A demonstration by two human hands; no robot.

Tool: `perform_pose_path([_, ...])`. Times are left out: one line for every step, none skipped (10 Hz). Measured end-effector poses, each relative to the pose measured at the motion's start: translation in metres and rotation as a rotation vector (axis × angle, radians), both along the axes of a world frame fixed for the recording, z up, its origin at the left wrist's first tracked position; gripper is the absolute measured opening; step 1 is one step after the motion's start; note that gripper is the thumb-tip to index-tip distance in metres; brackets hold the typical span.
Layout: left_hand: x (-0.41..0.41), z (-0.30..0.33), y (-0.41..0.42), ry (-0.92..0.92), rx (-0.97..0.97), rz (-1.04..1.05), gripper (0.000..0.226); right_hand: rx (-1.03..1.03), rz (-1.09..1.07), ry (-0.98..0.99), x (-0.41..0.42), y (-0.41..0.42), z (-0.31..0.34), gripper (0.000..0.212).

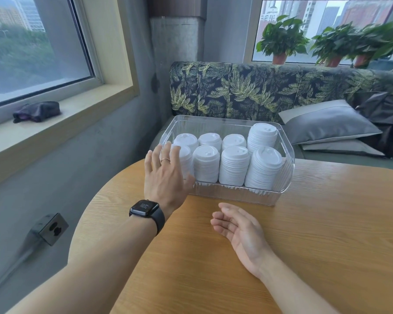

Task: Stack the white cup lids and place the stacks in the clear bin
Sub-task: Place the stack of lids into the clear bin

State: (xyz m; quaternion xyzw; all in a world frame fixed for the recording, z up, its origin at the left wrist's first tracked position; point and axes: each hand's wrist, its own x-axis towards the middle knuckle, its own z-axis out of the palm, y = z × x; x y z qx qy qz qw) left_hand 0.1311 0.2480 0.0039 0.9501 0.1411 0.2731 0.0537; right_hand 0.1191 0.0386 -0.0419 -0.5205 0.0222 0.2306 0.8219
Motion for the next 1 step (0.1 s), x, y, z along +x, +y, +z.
perform_pose_path([-0.0106,-0.0016,-0.0221,-0.141,-0.063,-0.055,0.048,-0.072,-0.080,-0.049,-0.0012,-0.0088,-0.0019,0.018])
